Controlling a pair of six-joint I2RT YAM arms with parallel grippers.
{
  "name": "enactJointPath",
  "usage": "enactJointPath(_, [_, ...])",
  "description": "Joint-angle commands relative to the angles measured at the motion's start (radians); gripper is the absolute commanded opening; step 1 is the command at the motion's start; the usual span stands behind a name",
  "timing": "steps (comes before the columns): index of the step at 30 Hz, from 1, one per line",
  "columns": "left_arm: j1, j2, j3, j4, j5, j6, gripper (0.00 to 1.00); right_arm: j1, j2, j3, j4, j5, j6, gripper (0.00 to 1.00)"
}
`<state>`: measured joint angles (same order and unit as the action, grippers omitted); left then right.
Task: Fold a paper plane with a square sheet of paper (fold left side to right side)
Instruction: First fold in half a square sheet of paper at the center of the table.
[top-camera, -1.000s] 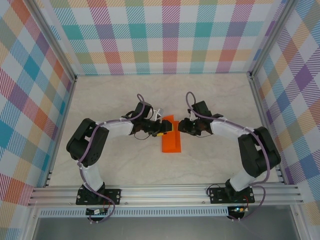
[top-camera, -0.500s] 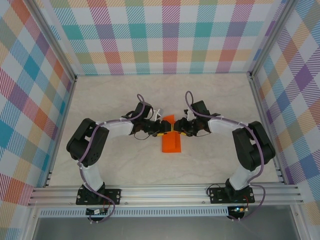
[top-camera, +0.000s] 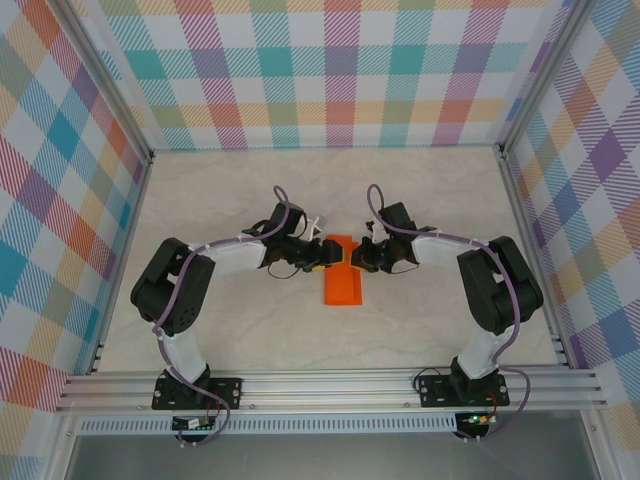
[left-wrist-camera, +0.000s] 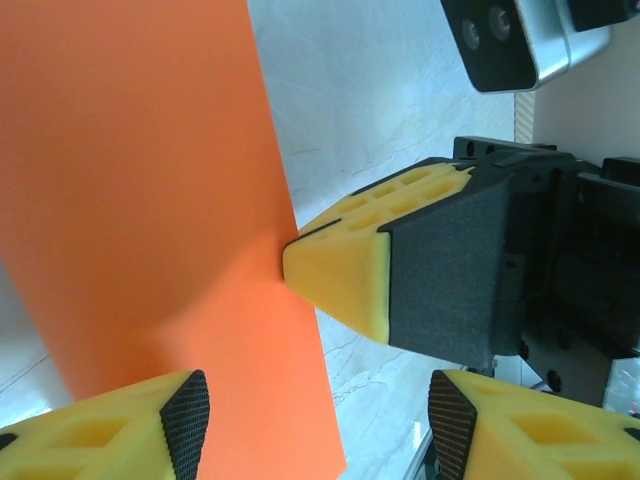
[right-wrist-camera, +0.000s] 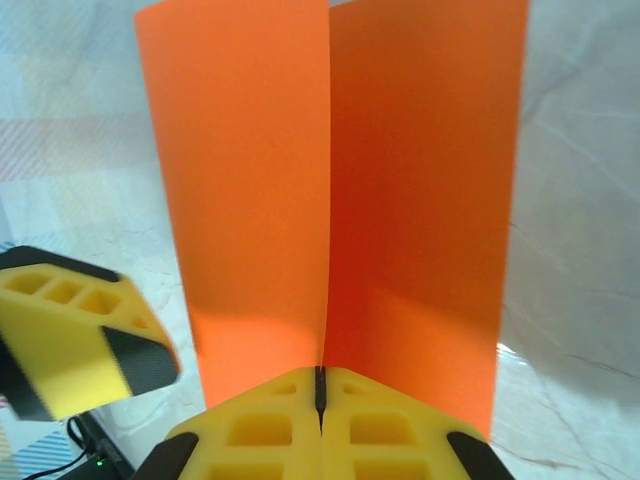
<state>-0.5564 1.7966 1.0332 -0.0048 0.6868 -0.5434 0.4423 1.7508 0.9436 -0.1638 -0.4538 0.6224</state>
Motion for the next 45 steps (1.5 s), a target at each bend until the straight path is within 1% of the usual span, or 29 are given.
enactJointPath(1, [-0.008,-0.085,0.019,-0.12,-0.102,0.064,0.66,0.004,-0.003,0.038,-0.075,0.08,-0.048,0.01])
enactJointPath(3, [-0.008,-0.091,0.025,-0.172,-0.157,0.073,0.67,0.005,-0.004,0.047,-0.101,0.115,-0.058,0.01])
enactJointPath(5, [-0.009,-0.076,0.027,-0.184,-0.171,0.063,0.67,0.005,-0.002,0.056,-0.127,0.147,-0.068,0.01])
enactJointPath(9, [-0.016,-0.02,0.046,-0.174,-0.157,0.036,0.66,0.005,0.017,0.064,-0.136,0.144,-0.069,0.01])
enactJointPath(11, [-0.022,0.01,0.061,-0.165,-0.146,0.023,0.64,0.004,0.027,0.067,-0.134,0.139,-0.07,0.01])
enactJointPath(18, [-0.039,0.069,0.097,-0.152,-0.141,-0.003,0.61,0.005,0.045,0.074,-0.133,0.13,-0.07,0.02])
enactJointPath(22, [-0.052,0.109,0.128,-0.179,-0.145,-0.008,0.55,0.005,0.052,0.068,-0.131,0.133,-0.07,0.02])
enactJointPath(26, [-0.057,0.134,0.146,-0.206,-0.165,-0.001,0.54,0.006,0.057,0.066,-0.129,0.13,-0.07,0.03])
enactJointPath(35, [-0.057,0.149,0.153,-0.247,-0.211,0.013,0.52,0.006,0.067,0.07,-0.13,0.129,-0.073,0.05])
enactJointPath(38, [-0.057,0.136,0.153,-0.264,-0.238,0.029,0.54,0.006,0.067,0.07,-0.133,0.132,-0.076,0.05])
enactJointPath(39, [-0.057,0.133,0.153,-0.295,-0.24,0.031,0.54,0.007,0.067,0.07,-0.134,0.132,-0.075,0.05])
enactJointPath(44, [-0.057,0.152,0.151,-0.282,-0.217,0.011,0.54,0.006,0.069,0.07,-0.129,0.127,-0.073,0.05])
enactJointPath(45, [-0.056,0.157,0.15,-0.24,-0.209,0.005,0.54,0.006,0.069,0.07,-0.129,0.127,-0.073,0.06])
